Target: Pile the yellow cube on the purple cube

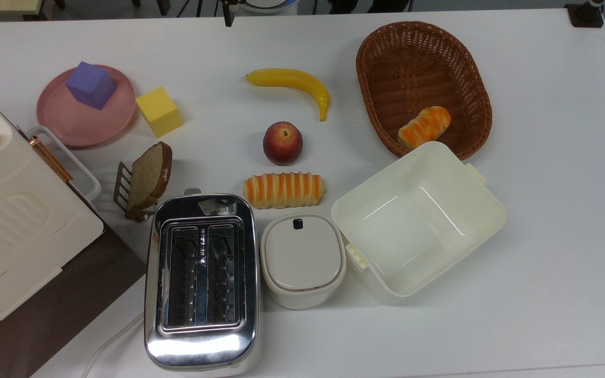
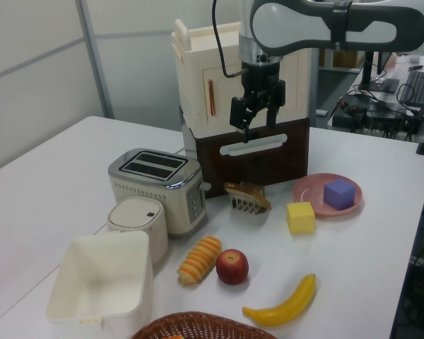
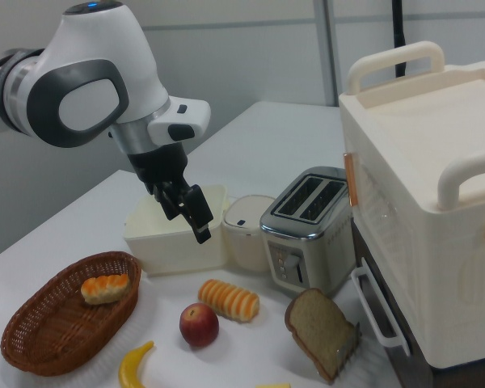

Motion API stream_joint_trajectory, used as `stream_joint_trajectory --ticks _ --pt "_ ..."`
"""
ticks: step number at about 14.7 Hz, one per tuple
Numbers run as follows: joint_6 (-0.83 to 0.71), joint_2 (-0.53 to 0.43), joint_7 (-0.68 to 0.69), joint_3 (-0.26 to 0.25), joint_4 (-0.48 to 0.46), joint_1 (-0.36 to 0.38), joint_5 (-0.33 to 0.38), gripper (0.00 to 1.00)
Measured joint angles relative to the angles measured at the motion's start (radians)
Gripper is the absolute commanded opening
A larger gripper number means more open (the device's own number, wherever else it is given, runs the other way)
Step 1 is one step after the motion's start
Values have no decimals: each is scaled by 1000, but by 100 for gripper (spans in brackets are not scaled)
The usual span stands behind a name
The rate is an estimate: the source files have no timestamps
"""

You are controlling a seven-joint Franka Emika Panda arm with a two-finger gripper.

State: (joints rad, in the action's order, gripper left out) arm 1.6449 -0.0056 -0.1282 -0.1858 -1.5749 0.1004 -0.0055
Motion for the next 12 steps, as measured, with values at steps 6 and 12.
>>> stream_joint_trajectory --ticks 6,12 --pt "-23 -5 28 0 0 -5 0 100" --pt "-32 -8 28 0 0 -8 19 100"
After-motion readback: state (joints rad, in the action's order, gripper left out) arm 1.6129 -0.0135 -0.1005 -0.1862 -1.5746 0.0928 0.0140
